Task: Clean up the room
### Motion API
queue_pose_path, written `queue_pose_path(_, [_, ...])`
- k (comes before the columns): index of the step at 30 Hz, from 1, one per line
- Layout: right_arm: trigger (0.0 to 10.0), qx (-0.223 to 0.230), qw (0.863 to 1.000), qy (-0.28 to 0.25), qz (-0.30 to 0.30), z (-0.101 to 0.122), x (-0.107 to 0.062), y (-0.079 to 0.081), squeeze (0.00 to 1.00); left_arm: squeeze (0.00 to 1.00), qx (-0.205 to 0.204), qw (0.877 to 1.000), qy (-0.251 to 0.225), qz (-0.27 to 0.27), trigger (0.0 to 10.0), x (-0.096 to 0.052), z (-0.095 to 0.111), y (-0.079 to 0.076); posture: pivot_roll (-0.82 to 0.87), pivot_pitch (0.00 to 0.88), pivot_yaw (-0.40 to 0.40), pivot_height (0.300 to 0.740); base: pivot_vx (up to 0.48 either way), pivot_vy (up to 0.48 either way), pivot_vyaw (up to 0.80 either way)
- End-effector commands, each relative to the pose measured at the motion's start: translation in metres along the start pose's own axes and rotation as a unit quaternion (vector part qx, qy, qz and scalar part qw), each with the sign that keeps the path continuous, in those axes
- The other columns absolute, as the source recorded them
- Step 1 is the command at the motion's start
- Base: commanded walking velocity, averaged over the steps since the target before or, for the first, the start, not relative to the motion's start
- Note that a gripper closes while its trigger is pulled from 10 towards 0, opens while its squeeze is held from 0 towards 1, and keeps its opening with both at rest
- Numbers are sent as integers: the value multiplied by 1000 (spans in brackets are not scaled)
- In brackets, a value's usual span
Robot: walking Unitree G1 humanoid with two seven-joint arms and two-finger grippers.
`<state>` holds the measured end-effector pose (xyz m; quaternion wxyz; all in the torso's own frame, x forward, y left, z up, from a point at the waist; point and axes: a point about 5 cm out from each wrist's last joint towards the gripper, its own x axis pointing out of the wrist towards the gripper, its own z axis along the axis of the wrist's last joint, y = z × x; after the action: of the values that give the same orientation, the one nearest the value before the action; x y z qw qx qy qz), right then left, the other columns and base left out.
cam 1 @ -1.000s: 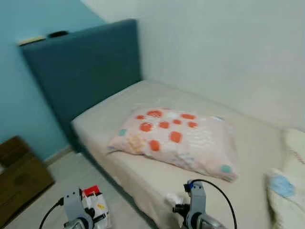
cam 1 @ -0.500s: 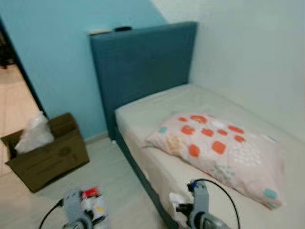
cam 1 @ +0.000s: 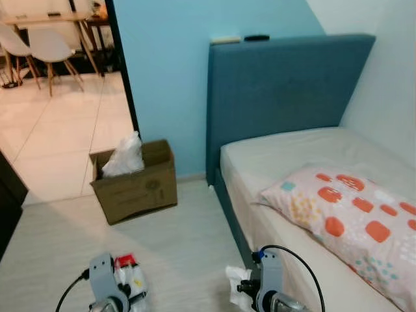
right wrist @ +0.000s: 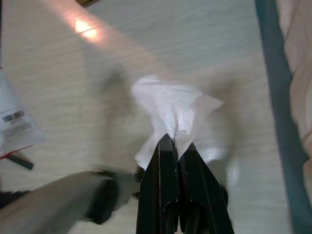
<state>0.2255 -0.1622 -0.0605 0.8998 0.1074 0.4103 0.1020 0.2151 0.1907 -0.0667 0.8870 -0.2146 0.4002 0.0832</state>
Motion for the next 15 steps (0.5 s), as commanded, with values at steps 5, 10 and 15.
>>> queue_pose_path(5, [10000, 2, 1000, -4, 7, 1, 2, 5, 0, 0, 2, 1000, -12, -6, 10000, 1, 7, 0, 64, 0, -29, 740, 0, 0, 768])
queue_pose_path(10, [10000, -4, 1000, -1, 8, 1, 2, 6, 0, 0, -7, 999, -32, -24, 10000, 2, 15, -7, 68, 0, -33, 740, 226, 0, 154])
queue_pose_path(15, [10000, -4, 1000, -5, 12, 1, 2, 7, 0, 0, -2, 999, -38, -33, 10000, 3, 20, -11, 67, 0, -27, 740, 399, 0, 0])
